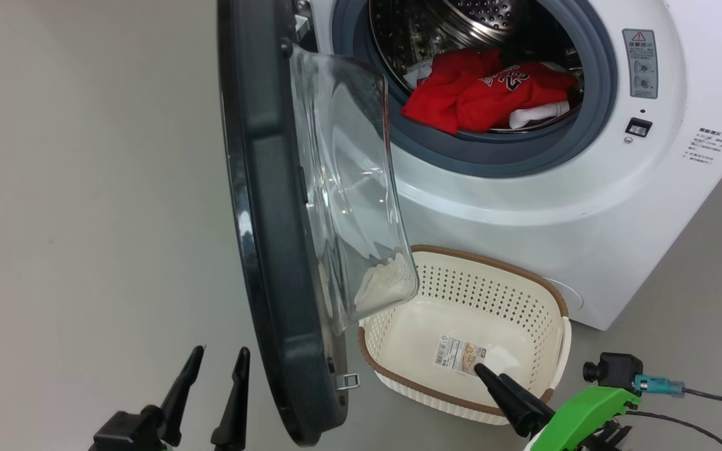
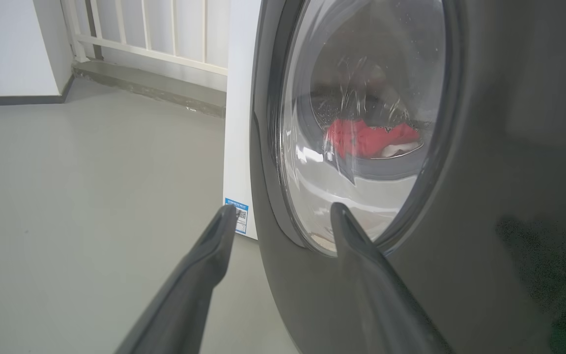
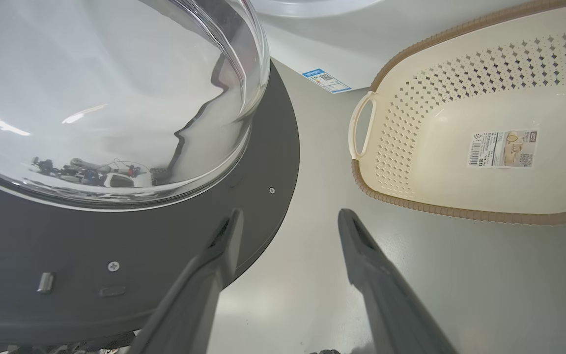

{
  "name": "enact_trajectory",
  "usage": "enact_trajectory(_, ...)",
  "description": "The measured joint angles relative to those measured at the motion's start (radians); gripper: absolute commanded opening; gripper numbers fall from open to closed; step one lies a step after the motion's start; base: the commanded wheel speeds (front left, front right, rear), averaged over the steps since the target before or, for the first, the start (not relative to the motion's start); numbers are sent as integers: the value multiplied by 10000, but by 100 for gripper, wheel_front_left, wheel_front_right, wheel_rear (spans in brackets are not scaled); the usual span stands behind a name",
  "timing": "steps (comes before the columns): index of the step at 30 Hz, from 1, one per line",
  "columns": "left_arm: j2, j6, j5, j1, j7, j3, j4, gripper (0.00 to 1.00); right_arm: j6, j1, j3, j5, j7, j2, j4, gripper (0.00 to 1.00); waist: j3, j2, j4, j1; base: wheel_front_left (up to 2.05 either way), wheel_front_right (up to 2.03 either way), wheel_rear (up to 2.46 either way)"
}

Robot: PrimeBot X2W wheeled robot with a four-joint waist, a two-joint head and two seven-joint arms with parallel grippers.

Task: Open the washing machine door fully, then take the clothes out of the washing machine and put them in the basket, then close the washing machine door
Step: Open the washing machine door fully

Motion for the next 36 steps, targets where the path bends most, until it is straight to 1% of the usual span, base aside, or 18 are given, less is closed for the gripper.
enact_trajectory(5,0,0,0,1,0,12,15,100,0,-61,593,-397,-1417,-221,86,100,-8,0,-60,0,0,0,0)
enact_trajectory(10,0,2,0,3,0,12,25,100,0,-400,1375,-800,-2805,-686,288,100,1,0,-82,0,0,0,0)
enact_trajectory(12,0,0,0,3,0,13,27,100,0,-531,1574,-1204,-3118,-826,443,100,9,0,-82,0,0,0,0)
enact_trajectory(15,0,0,-2,3,0,15,29,100,0,-658,1722,-1866,-3279,-957,677,100,31,0,-76,0,0,0,0)
enact_trajectory(17,0,0,-2,3,0,29,29,100,0,-656,1344,-2477,-3279,-940,663,100,44,0,-81,0,0,0,0)
enact_trajectory(20,0,2,-4,3,0,44,29,100,2,-623,546,-3716,-3281,-848,426,100,54,0,-69,0,0,0,0)
enact_trajectory(23,0,2,-4,2,0,56,29,100,2,-489,-134,-5070,-3283,-594,121,100,51,0,-52,0,0,0,0)
enact_trajectory(30,0,2,-4,2,0,73,27,100,2,455,-1781,-7816,-3296,111,-717,100,76,0,-45,0,0,0,0)
enact_trajectory(36,-2,0,-19,-2,0,73,25,100,2,1011,-3310,-9444,-3323,771,-1622,100,114,0,-23,0,0,0,0)
